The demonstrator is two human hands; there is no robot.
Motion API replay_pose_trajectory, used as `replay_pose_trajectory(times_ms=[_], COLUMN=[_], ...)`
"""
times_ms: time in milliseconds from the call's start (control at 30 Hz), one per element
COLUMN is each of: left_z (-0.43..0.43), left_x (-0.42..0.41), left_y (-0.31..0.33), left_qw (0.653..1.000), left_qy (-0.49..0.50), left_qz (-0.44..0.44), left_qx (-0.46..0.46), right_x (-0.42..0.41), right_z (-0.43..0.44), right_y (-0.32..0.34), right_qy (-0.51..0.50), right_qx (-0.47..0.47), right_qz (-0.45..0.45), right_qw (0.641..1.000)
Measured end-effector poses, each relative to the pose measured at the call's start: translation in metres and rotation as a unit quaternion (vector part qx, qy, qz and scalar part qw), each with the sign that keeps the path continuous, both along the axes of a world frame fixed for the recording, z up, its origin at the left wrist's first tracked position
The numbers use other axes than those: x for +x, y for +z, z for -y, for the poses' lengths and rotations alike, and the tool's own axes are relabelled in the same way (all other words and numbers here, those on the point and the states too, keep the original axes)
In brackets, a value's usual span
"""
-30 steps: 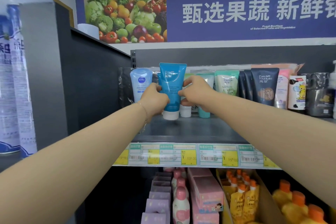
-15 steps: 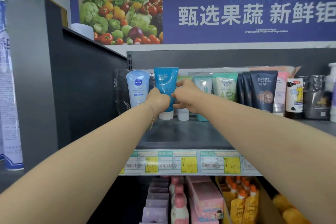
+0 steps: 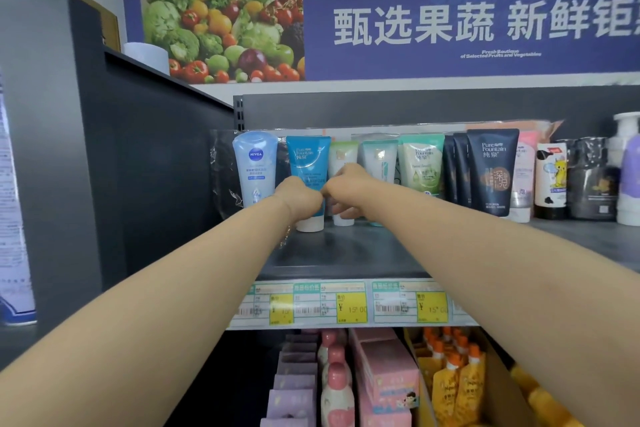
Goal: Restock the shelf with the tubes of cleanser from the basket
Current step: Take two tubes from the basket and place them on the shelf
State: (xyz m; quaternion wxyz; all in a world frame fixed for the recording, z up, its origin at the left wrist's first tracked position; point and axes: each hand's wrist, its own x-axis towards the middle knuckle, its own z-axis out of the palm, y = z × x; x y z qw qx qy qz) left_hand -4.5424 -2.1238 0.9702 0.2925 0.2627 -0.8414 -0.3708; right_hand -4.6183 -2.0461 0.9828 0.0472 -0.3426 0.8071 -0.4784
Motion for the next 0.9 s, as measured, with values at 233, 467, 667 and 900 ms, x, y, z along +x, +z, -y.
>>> replay_pose_trajectory(times_ms=[233, 467, 667, 900], left_z=[-0.013, -0.051, -0.096, -0.156], left_x=[0.017, 0.041, 0.05, 0.057], left_y=[-0.002, 0.004, 0.0, -0.02], left_qw=[0.973, 0.913, 0.873, 0.842], left_qy=[0.06, 0.088, 0.084, 0.048], left_qz=[0.1, 0.12, 0.109, 0.076], left_qx=[-0.201, -0.38, -0.468, -0.532], right_x=[0.016, 0.036, 0.044, 0.057], right_z=[-0.031, -0.083, -0.129, -0.197], right_y=[0.0, 0.005, 0.002, -0.01], right_qy=[-0.002, -0.007, -0.051, -0.059], right_qx=[0.095, 0.157, 0.136, 0.161], right_qz=[-0.225, -0.465, -0.532, -0.566], right_qw=[0.97, 0.871, 0.834, 0.807])
